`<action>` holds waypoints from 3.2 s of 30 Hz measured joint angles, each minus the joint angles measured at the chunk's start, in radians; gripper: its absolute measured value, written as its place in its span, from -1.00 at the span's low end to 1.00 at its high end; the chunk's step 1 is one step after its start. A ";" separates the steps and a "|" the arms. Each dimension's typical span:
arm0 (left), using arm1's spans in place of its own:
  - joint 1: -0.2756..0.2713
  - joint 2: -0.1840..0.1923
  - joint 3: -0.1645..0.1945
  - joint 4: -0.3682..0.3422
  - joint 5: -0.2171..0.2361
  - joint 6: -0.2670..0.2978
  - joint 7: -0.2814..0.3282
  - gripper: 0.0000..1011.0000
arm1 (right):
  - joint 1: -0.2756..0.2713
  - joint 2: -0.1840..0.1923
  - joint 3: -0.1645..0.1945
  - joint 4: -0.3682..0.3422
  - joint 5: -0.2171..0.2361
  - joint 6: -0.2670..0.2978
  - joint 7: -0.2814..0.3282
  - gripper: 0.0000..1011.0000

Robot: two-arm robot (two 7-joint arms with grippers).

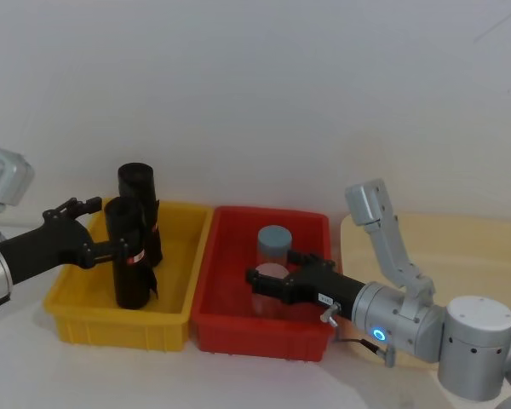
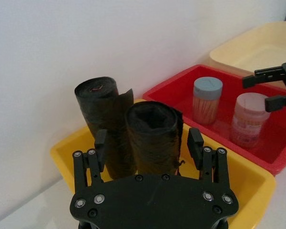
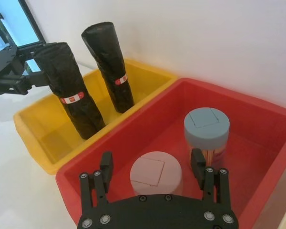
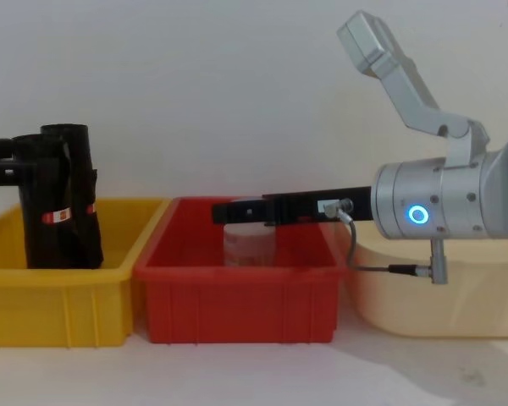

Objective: Pick up the garbage bag with the one hand and transfer it to the other hand.

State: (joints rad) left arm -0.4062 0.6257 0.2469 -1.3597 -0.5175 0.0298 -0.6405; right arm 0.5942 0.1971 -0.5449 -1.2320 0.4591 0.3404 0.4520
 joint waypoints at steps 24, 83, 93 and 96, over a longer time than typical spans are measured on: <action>-0.072 -0.036 0.051 0.084 0.011 0.000 0.027 0.98 | 0.033 0.007 -0.036 0.069 0.005 -0.009 0.027 0.98; -0.101 -0.048 0.071 0.108 0.002 0.000 0.013 -0.30 | 0.046 0.009 -0.052 0.094 0.005 -0.018 0.039 0.32; -0.114 -0.054 0.073 0.108 0.004 -0.011 0.017 -0.30 | 0.039 0.022 -0.052 0.073 0.011 -0.028 0.051 0.32; -0.126 -0.059 0.073 0.106 0.004 -0.020 0.019 -0.30 | 0.035 0.032 -0.046 0.051 0.016 -0.035 0.053 0.32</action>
State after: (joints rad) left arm -0.5317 0.5668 0.3198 -1.2541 -0.5133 0.0100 -0.6214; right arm 0.6297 0.2288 -0.5911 -1.1809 0.4750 0.3049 0.5051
